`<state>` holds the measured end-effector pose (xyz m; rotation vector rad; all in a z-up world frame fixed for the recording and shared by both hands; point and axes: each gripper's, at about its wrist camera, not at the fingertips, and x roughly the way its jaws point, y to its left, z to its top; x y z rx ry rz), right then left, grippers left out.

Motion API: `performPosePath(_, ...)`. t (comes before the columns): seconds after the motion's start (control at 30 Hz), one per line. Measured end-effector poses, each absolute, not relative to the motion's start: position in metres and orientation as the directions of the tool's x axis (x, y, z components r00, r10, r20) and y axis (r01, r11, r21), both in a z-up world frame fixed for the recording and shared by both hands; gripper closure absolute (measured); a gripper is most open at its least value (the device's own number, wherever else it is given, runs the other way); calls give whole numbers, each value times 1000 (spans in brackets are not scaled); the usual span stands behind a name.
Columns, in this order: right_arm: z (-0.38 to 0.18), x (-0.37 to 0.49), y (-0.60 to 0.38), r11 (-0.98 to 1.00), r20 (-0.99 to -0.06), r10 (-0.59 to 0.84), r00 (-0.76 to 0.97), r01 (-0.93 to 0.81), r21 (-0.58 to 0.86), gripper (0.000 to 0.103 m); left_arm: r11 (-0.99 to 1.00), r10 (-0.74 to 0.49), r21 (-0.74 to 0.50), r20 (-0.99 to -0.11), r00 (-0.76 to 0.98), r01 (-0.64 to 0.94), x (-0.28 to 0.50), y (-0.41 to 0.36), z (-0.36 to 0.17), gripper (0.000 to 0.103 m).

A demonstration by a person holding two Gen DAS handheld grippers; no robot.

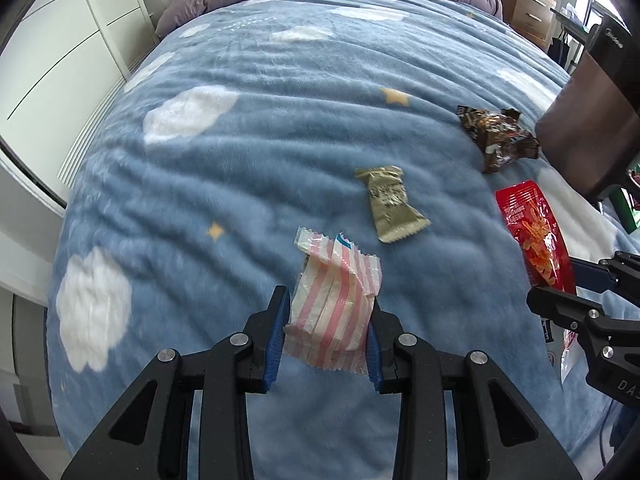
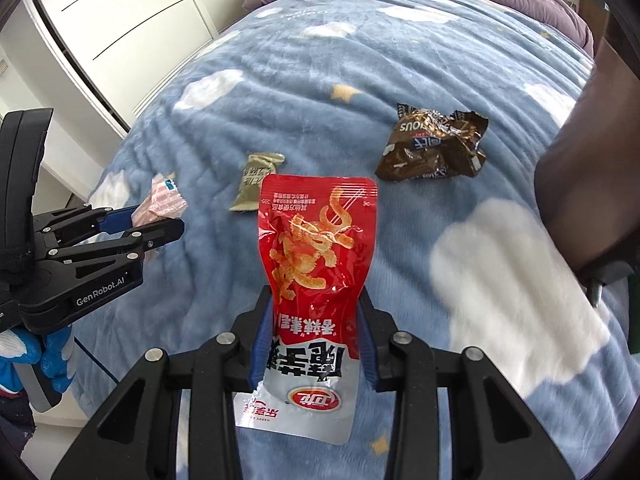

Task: Organize snacks
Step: 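Carry the striped candy and red spicy strip bag over the green tray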

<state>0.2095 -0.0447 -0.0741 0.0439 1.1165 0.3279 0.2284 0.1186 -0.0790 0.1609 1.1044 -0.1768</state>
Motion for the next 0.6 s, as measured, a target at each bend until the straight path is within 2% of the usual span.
performPosePath(0.6,-36,113,-92,960,-863,256,436,-216,176,59,979,-135,-47,-876,463,197,134,95,-46,73)
